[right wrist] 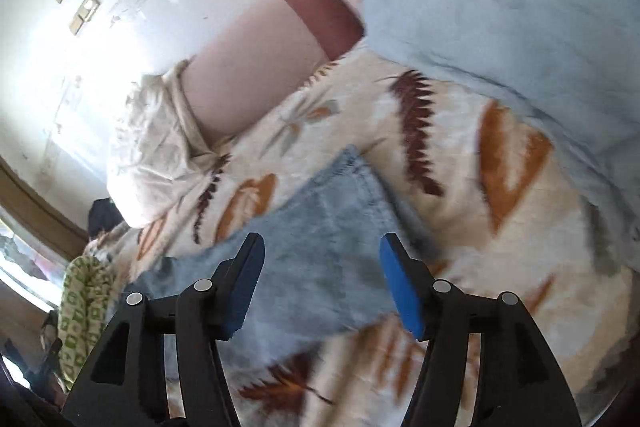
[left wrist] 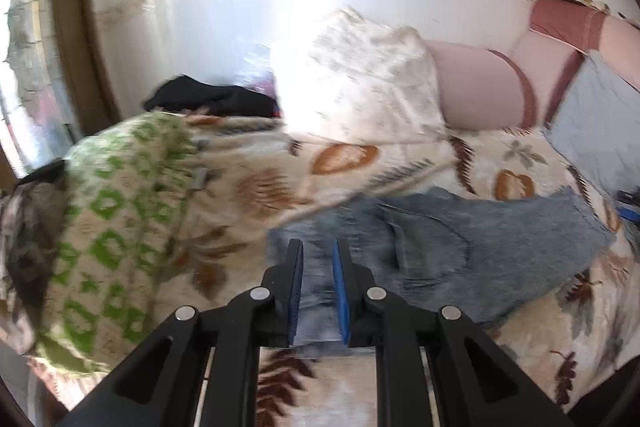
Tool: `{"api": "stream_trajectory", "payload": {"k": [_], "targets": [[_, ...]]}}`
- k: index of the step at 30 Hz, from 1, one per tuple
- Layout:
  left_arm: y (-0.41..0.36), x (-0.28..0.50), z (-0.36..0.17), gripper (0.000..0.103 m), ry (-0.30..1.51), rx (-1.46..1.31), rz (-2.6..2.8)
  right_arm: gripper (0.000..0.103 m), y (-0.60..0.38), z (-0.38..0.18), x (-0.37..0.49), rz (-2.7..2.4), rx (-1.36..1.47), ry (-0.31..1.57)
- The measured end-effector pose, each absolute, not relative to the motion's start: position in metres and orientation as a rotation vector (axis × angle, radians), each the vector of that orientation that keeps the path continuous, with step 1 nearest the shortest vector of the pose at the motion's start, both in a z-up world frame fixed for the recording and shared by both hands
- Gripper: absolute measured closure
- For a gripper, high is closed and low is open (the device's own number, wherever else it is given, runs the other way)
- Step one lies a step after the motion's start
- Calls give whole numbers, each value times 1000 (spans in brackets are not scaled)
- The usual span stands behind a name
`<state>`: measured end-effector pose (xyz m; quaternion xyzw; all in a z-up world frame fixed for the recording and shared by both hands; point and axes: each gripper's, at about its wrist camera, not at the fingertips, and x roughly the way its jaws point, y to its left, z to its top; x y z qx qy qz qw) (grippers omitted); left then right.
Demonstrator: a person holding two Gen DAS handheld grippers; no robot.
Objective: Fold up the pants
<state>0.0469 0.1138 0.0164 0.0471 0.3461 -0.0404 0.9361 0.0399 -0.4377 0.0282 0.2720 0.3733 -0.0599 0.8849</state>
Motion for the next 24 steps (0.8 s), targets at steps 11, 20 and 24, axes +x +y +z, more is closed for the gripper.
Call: {"api": "stream_trajectory", "payload": {"k": [11,20,24], "targets": [[-15,59,-44,86,835,175,-366,49,-480,-20,119,-188,626,838],[-38,69,-62,82,815,171,-390,54,-485,-41,148,-173,540,918],[-22,76,-67,82,821,146,-340,55,-473,-46,159,-178,470,955]]}}
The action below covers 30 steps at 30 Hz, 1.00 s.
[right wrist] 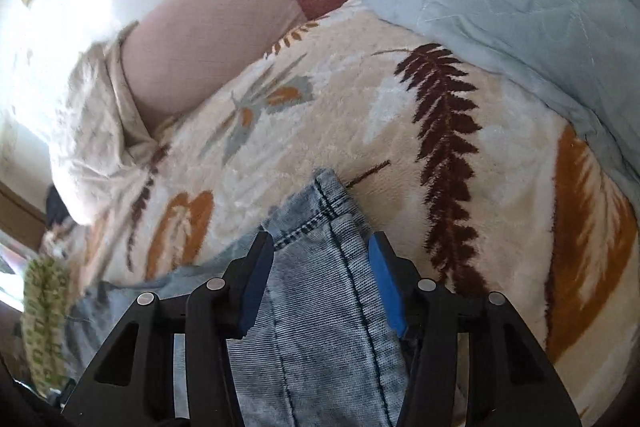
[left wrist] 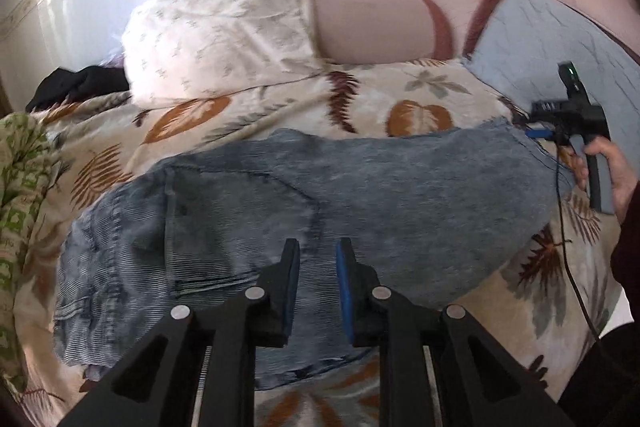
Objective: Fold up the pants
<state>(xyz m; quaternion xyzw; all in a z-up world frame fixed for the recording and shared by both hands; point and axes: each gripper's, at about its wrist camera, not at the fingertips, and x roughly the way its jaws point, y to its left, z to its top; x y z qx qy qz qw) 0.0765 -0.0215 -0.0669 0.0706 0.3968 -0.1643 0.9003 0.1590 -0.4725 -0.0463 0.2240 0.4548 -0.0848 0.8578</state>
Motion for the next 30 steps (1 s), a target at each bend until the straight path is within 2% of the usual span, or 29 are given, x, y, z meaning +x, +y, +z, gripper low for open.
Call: {"api": "stream_trajectory", "payload": {"k": [3,4,5,7,13,15,16,17,22,25,30], "targets": [[1,83,-66,80,829,101,-295,70,-465,-53,165,-208,392,1002],[8,84,-66,77,831,89,-276,82,-462,-54,166,-220,355,1015],[15,85,-66,76,832,72,-257,87,-460,-55,167,-235,323,1025],[25,87,-68,75,840,32,-246,90,-460,-53,166,-237,328,1019],[12,81,-69,75,829,30,-282,90,-459,-34,165,-261,352,905],[2,81,-67,68,812,67,-285,90,-458,-29,167,-262,354,860],[0,81,-66,58,800,84,-267,90,-457,-27,168,-262,355,844],[0,83,-68,54,794,100,-236,90,-456,-24,168,-261,354,828],[22,94,-88,54,871,55,-135,89,-461,-46,184,-265,344,853],[39,92,-91,54,880,37,-83,82,-465,-63,188,-297,329,900],[61,89,-87,54,865,-18,-63,74,-449,-25,166,-286,317,876]]}}
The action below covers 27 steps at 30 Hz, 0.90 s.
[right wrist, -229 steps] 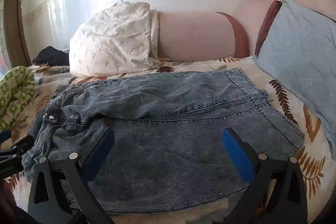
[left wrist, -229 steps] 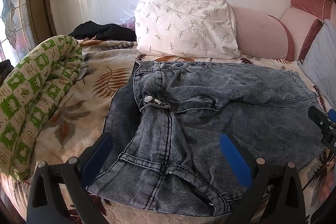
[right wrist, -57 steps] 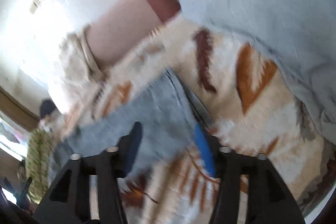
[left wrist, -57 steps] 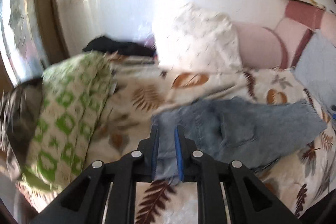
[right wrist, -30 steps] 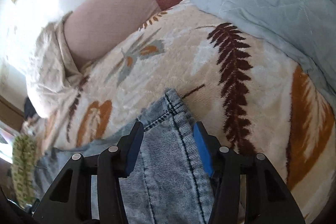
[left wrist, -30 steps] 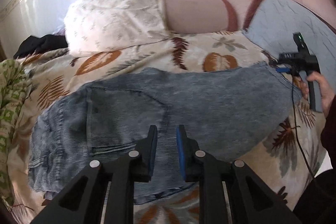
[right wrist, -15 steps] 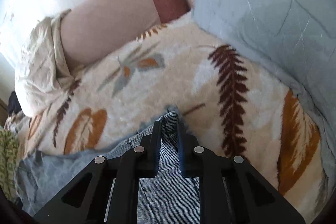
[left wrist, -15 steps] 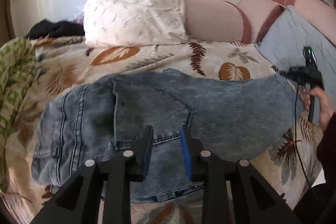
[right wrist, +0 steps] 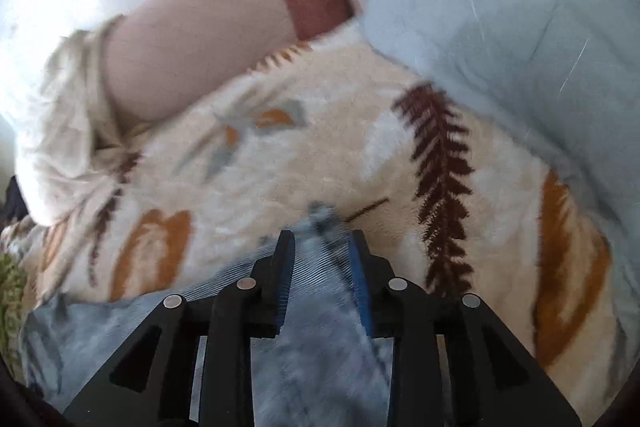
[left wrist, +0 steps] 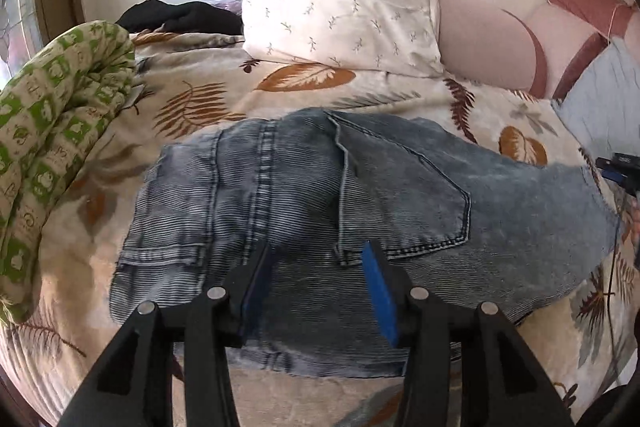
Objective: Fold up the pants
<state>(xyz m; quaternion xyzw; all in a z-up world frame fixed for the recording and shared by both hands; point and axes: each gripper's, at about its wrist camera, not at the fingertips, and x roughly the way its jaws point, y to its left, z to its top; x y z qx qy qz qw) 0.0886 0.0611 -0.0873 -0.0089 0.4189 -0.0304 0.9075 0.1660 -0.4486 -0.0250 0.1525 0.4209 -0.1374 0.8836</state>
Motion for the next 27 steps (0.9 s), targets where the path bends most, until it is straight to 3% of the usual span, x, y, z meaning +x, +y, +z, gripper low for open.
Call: {"api": "stream_trajectory", "payload": {"k": [2,10,15,27], "targets": [[61,87,-88,54,854,-14,-62,64,-428,-12,150,-229,289,868],[43,75,-106,56,860,83,-159,64,-314,-36,84,-22,96,989],[45,75,-117,59,908,105,-202,64,-294,-72,77,-65,48,1094],[47,56,-122,62,930,147,-251,63,-292,-79,54,-107,102,1117]]}}
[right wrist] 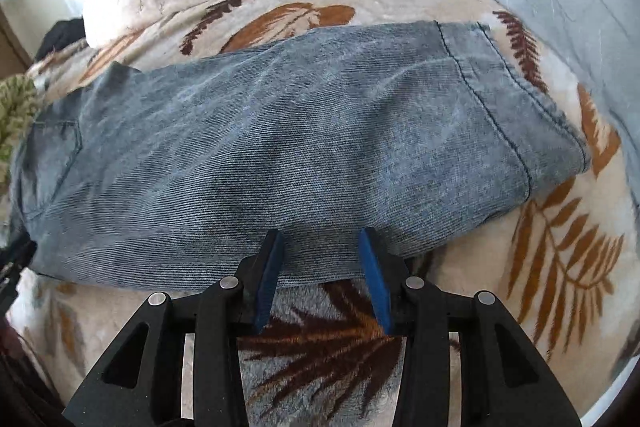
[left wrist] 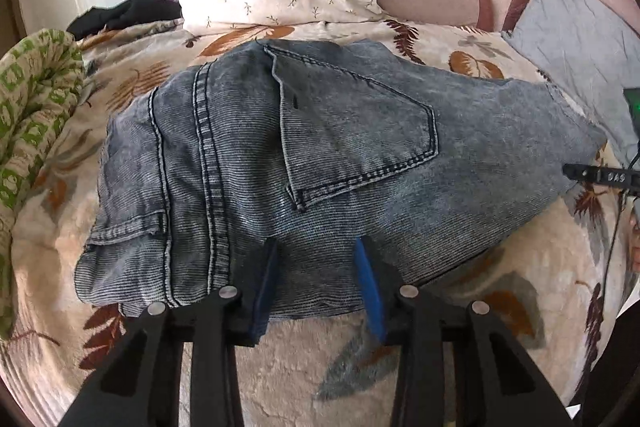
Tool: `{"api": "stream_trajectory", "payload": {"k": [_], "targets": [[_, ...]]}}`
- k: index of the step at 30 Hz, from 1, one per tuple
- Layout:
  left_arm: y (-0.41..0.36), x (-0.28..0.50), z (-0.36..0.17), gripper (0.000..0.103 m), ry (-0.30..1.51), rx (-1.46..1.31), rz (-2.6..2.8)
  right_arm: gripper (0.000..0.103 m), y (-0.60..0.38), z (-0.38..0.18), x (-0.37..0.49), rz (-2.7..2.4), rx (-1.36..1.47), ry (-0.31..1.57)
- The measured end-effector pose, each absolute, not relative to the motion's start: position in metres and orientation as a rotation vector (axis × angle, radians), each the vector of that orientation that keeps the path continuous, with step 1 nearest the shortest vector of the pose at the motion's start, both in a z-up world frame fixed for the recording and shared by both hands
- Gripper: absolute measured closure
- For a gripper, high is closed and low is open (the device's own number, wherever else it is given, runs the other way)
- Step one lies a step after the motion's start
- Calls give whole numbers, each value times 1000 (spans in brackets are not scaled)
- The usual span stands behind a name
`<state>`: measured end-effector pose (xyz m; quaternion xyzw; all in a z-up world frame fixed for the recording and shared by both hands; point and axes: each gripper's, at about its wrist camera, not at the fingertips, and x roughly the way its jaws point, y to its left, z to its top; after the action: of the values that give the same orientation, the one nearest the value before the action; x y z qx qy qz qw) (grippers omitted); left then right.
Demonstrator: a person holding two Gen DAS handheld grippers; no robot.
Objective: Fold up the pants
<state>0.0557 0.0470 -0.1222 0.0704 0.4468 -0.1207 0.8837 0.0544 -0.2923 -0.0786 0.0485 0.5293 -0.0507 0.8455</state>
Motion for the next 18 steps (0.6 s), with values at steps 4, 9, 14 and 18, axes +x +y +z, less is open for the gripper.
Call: {"api": "stream_trajectory", "payload": {"k": [4,9,14,18], "targets": [[45,52,-113,62,923,148,-227,64,-290,-74,48,-106,122,1117],[50,49,-77,62,801,89,-225,63,-280,-40,56,-34,154,1097],[40,49,-63,59,693,103,-266,45,-231,9,96,180,165,997],[42,60,-81,59,761,89,-242,45,-176,14,153,295,110,994]]}}
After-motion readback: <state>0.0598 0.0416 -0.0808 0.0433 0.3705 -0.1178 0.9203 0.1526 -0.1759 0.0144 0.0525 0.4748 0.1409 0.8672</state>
